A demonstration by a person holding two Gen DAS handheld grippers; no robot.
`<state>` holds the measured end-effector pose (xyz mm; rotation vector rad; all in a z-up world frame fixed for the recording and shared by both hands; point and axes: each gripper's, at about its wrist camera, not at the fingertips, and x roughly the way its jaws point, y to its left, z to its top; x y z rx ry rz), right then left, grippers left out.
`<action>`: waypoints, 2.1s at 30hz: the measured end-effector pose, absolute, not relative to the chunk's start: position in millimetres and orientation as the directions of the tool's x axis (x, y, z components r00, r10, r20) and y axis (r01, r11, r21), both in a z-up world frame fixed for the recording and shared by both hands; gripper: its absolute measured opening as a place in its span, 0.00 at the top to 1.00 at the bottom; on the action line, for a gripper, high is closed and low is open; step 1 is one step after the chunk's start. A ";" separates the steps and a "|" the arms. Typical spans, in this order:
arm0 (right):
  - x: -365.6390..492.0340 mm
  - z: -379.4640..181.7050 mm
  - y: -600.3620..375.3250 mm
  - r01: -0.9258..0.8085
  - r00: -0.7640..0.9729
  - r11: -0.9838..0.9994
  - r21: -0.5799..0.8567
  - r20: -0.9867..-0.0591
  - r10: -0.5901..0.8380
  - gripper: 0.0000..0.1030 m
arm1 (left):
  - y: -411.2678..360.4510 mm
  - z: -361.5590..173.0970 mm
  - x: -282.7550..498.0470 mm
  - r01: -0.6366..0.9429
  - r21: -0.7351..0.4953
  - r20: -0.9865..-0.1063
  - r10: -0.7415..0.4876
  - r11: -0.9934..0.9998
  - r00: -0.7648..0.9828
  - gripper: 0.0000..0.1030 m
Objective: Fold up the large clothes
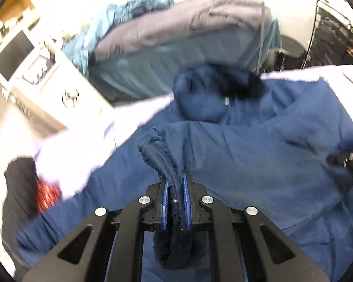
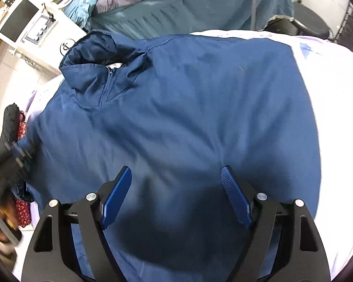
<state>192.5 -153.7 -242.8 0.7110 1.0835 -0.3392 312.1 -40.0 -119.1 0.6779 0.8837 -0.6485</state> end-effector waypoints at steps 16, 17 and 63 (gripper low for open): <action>205.5 -267.8 -95.8 0.539 0.141 0.838 -0.087 -0.971 -0.192 0.06 | 2.6 -205.2 337.4 0.583 0.295 -0.925 0.073 0.757 0.373 0.20; 208.4 -266.2 -95.5 0.539 0.124 0.836 -0.098 -0.973 -0.194 0.06 | 10.8 -197.0 338.7 0.569 0.261 -0.931 0.048 0.780 0.361 0.20; 104.0 -187.3 -17.1 0.602 0.384 0.717 0.351 -0.915 0.126 0.06 | 169.6 -40.9 334.8 0.290 0.037 -0.872 -0.111 0.956 0.476 0.88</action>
